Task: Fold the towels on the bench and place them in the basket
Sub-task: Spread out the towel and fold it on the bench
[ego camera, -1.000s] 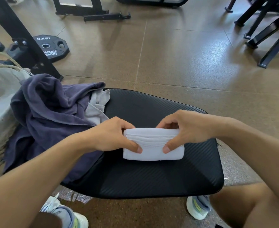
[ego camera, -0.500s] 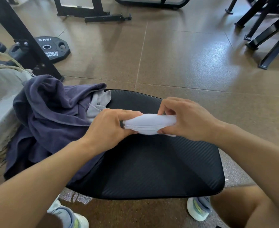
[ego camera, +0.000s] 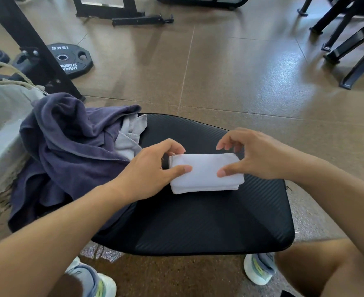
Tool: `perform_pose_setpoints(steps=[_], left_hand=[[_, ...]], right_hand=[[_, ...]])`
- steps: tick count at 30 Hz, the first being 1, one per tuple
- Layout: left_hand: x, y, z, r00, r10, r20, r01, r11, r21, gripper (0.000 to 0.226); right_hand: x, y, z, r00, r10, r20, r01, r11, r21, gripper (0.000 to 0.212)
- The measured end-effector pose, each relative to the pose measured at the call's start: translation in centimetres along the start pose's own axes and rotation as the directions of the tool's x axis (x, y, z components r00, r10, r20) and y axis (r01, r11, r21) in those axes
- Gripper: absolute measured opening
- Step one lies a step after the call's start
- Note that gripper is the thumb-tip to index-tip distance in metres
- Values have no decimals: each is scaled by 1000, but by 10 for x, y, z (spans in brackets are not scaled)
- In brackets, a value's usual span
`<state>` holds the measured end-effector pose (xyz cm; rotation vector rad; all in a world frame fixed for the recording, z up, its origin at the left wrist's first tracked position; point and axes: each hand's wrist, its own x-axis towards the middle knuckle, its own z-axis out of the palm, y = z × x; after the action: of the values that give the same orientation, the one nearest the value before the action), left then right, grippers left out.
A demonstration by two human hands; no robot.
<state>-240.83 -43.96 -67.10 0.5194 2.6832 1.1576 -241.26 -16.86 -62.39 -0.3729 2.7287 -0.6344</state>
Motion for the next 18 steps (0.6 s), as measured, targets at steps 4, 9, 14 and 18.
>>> perform_pose_setpoints(steps=[4, 9, 14, 18], left_hand=[[4, 0, -1, 994, -77, 73, 72, 995, 65, 46], [7, 2, 1, 978, -106, 177, 87, 990, 107, 43], [11, 0, 2, 987, -132, 93, 120, 985, 122, 35], [14, 2, 5, 991, -124, 41, 117, 984, 135, 33]], right_hand=[[0, 1, 1, 977, 77, 200, -74, 997, -22, 60], [3, 3, 5, 965, 102, 241, -106, 994, 5, 49], [8, 0, 10, 975, 150, 164, -145, 988, -43, 37], [11, -4, 8, 977, 157, 146, -143, 985, -100, 24]])
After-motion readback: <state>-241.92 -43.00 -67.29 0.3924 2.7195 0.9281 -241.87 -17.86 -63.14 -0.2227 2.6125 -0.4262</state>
